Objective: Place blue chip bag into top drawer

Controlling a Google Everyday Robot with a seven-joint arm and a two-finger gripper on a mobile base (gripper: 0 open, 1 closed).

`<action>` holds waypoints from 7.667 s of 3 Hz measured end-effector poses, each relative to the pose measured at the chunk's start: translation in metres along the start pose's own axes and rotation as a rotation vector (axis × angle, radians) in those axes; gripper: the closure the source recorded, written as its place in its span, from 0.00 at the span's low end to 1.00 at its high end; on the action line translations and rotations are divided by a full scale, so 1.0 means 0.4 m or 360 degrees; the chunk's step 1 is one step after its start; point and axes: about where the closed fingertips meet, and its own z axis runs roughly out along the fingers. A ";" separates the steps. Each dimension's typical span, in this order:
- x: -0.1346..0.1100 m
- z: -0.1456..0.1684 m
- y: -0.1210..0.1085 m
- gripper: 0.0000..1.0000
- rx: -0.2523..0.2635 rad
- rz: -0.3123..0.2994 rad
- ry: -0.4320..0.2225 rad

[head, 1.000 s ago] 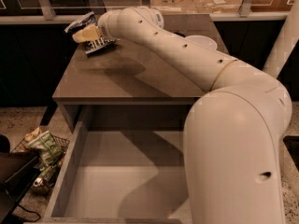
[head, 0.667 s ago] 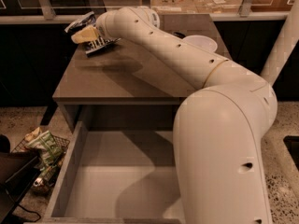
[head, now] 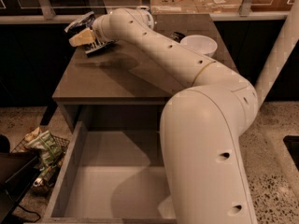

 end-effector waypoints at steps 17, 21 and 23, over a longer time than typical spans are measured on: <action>0.225 -0.884 0.328 1.00 -0.0174 -0.0036 0.0178; 0.589 -0.917 0.555 1.00 -0.0394 0.0172 0.0513; 0.619 -0.831 0.561 0.53 -0.0487 0.0175 0.0670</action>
Offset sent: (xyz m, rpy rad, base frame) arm -0.0015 0.0060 -0.0119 0.0113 0.0276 0.0084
